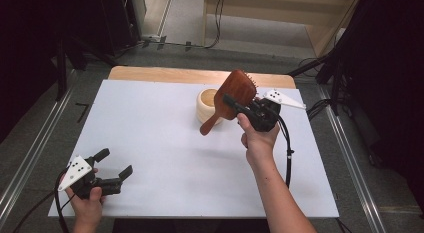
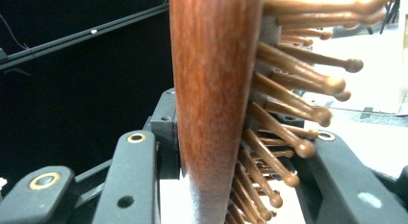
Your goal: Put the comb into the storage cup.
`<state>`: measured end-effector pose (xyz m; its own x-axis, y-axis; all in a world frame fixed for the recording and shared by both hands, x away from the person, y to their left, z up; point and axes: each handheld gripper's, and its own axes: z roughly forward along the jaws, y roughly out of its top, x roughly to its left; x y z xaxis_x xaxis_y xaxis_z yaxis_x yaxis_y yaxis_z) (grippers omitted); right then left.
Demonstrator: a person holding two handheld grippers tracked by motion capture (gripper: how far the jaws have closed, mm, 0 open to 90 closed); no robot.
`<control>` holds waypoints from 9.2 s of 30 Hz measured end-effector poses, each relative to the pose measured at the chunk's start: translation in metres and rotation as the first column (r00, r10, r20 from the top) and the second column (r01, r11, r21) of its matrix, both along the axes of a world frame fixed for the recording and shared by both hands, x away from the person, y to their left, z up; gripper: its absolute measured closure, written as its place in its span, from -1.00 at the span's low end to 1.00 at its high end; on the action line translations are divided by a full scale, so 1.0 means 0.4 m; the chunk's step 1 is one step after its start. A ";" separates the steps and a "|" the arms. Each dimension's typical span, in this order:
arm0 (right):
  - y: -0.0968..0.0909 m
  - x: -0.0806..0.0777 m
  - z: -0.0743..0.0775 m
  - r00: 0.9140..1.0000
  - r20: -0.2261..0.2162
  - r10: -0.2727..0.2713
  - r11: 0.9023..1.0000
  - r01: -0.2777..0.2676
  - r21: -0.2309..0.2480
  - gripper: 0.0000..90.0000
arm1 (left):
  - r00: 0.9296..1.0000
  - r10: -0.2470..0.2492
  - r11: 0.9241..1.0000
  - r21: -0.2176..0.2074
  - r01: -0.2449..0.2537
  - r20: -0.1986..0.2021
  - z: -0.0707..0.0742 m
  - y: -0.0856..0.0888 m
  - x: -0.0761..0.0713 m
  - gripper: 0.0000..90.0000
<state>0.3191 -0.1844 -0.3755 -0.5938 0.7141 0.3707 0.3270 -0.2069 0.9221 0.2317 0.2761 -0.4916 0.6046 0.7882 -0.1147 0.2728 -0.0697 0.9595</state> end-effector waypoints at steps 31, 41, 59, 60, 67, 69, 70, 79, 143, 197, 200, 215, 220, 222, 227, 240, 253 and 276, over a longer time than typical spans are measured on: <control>-0.025 0.081 0.047 0.999 0.025 -0.046 0.999 0.045 0.019 0.23 | 1.000 -0.002 1.000 0.011 0.002 0.001 0.000 -0.001 0.000 -1.00; -0.032 0.100 0.070 0.997 0.041 -0.059 0.998 0.059 0.021 0.23 | 1.000 -0.001 1.000 0.006 0.001 0.001 0.000 -0.001 0.000 -1.00; -0.052 0.146 0.103 0.993 0.054 -0.103 0.994 0.101 0.032 0.23 | 1.000 -0.004 1.000 0.006 0.004 -0.001 0.000 -0.001 0.001 -1.00; -0.052 0.148 0.104 0.993 0.051 -0.105 0.994 0.104 0.033 0.23 | 1.000 -0.003 1.000 0.005 0.003 -0.001 0.000 -0.001 0.001 -1.00; -0.060 0.169 0.100 0.990 0.053 -0.130 0.991 0.128 0.036 0.23 | 1.000 -0.001 1.000 -0.003 0.001 0.001 0.000 0.001 0.001 -1.00; -0.061 0.178 0.092 0.989 0.044 -0.140 0.990 0.139 0.024 0.23 | 1.000 -0.001 1.000 -0.001 0.001 0.001 0.000 0.000 0.001 -1.00; -0.061 0.178 0.092 0.989 0.044 -0.140 0.990 0.139 0.024 0.23 | 1.000 -0.001 1.000 -0.001 0.001 0.001 0.000 0.000 0.001 -1.00; -0.034 0.210 0.052 0.988 0.029 -0.153 0.987 0.154 -0.034 0.23 | 1.000 0.000 1.000 -0.006 0.000 0.000 0.000 0.002 0.001 -1.00; 0.007 0.268 -0.205 0.961 -0.191 -0.198 0.968 0.223 0.117 0.18 | 1.000 -0.004 1.000 0.005 0.004 0.004 0.000 -0.001 0.002 -1.00; -0.012 0.211 -0.151 0.977 -0.114 -0.181 0.974 0.162 -0.159 -1.00 | 1.000 -0.008 1.000 0.011 0.008 0.004 0.000 -0.003 0.003 -1.00; -0.023 0.198 -0.146 0.976 -0.106 -0.188 0.972 0.169 -0.165 -1.00 | 1.000 -0.007 1.000 0.012 0.007 0.005 0.000 -0.003 0.004 -1.00; -0.084 0.123 -0.147 0.980 -0.069 -0.185 0.965 0.168 -0.200 -1.00 | 1.000 -0.007 1.000 0.013 0.007 0.004 0.000 -0.004 0.004 -1.00; -0.104 0.098 -0.153 0.982 -0.061 -0.180 0.963 0.163 -0.216 -1.00 | 1.000 -0.006 1.000 0.013 0.006 0.003 0.000 -0.005 0.003 -1.00; -0.110 0.087 -0.158 0.982 -0.062 -0.180 0.962 0.162 -0.221 -1.00 | 1.000 -0.006 1.000 0.015 0.006 0.004 -0.001 -0.006 0.003 -1.00; -0.131 0.063 -0.172 0.981 -0.061 -0.182 0.960 0.164 -0.226 -1.00 | 1.000 -0.006 1.000 0.019 0.006 0.003 -0.001 -0.006 0.003 -1.00; -0.151 -0.012 -0.204 0.987 -0.033 -0.160 0.949 0.145 -0.279 -1.00 | 1.000 -0.011 0.999 0.032 0.011 0.005 -0.001 -0.009 0.002 -1.00; -0.168 -0.073 -0.223 0.987 -0.013 -0.157 0.937 0.145 -0.318 -1.00 | 1.000 -0.011 1.000 0.029 0.010 0.005 -0.001 -0.009 0.001 -1.00; -0.233 -0.178 -0.275 0.987 -0.008 -0.158 0.932 0.146 -0.331 -1.00 | 1.000 -0.013 0.999 0.041 0.013 0.003 -0.002 -0.012 0.000 -1.00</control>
<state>0.2478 -0.2776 -0.4855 -0.4595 0.8803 0.1184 0.3481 0.0559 0.9358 0.2318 0.2713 -0.4923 0.6149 0.7844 -0.0807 0.2689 -0.1123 0.9566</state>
